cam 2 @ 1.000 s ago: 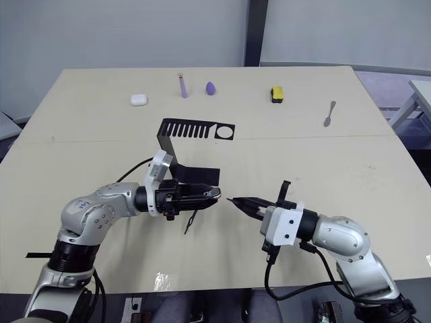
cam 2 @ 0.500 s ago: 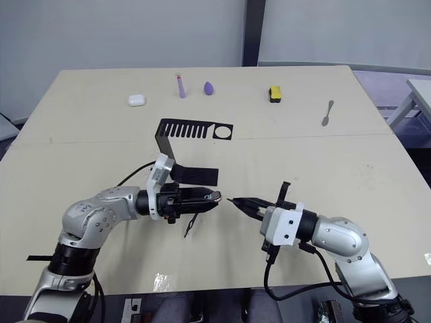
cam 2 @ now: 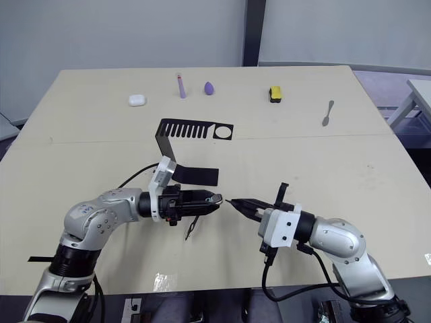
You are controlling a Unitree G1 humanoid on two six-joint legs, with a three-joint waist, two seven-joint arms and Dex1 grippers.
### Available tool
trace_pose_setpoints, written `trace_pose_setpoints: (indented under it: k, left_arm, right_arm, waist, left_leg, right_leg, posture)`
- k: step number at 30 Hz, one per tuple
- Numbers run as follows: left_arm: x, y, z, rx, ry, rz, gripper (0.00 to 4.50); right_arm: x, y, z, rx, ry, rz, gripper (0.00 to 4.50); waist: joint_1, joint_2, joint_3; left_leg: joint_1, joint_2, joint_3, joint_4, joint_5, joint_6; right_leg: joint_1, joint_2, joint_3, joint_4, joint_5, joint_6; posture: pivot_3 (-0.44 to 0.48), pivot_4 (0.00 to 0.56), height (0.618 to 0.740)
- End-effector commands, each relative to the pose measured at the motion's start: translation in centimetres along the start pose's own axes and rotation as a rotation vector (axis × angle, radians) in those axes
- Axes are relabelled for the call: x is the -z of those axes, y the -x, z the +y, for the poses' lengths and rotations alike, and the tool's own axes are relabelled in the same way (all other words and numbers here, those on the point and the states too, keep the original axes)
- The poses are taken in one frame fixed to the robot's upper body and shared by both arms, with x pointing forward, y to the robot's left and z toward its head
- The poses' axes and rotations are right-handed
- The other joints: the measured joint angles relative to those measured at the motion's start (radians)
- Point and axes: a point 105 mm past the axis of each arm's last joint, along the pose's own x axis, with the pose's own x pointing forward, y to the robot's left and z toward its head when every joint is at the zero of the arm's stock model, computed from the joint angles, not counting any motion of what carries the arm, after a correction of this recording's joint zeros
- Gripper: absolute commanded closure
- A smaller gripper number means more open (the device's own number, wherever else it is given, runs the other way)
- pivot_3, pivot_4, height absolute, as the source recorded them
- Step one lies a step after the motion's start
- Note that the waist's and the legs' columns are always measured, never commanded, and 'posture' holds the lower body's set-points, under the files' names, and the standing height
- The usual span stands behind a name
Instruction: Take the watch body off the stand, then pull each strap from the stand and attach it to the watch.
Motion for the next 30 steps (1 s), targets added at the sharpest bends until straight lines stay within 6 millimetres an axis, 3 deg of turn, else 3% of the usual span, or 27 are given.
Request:
trace_pose_setpoints:
  k: [1, 30]
  left_arm:
    - [-1.06, -0.16, -0.88, 0.035, -0.039, -0.026, 2.89]
    - [-0.89, -0.34, -0.65, 0.026, -0.028, -0.015, 2.89]
  right_arm:
    - [-0.59, -0.12, -0.07, 0.016, 0.014, -0.029, 4.5]
    - [-0.02, -0.54, -0.09, 0.004, 0.006, -0.028, 4.5]
  waist:
    - [0.0, 0.0, 0.0]
    - [0.0, 0.0, 0.0]
  left_leg:
    - [0.0, 0.0, 0.0, 0.0, 0.0, 0.0]
    - [0.0, 0.0, 0.0, 0.0, 0.0, 0.0]
  right_leg:
    - [0.0, 0.0, 0.0, 0.0, 0.0, 0.0]
    - [0.0, 0.0, 0.0, 0.0, 0.0, 0.0]
  posture:
    - [0.0, 0.15, 0.74]
    - [0.0, 0.15, 0.74]
